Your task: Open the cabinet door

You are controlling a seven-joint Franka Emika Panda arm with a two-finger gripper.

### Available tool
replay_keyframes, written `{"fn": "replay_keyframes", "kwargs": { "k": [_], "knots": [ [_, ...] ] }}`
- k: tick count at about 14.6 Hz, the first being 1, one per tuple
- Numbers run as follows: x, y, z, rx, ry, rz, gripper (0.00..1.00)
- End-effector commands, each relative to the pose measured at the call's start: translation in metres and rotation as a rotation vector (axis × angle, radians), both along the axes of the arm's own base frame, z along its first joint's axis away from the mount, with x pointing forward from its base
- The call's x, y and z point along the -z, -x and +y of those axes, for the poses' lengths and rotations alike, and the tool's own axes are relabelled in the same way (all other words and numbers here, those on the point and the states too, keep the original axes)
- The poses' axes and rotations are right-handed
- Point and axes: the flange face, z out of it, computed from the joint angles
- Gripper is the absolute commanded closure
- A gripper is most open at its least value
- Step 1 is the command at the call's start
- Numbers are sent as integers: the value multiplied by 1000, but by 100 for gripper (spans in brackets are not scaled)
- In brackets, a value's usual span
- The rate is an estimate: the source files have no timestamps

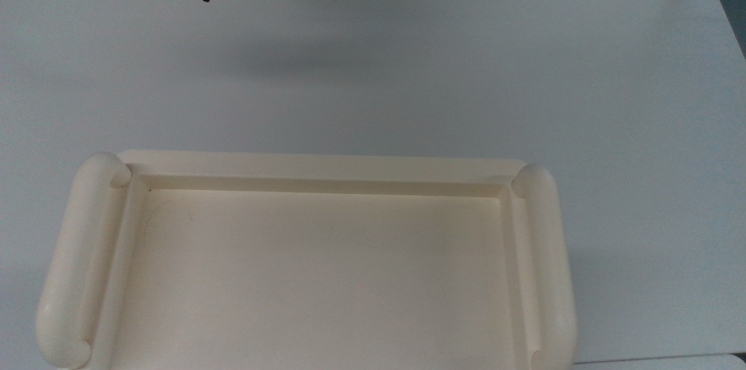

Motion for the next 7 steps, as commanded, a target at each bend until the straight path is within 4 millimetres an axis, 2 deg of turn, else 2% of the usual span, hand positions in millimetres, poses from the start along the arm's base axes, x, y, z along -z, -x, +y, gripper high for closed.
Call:
{"fn": "replay_keyframes", "kwargs": {
  "k": [1, 4, 7],
  "knots": [
    [5, 1, 7, -18, -8, 26, 0],
    [4, 2, 0, -7, -6, 23, 0],
    [5, 2, 2, -11, -7, 26, 0]
  ]
}}
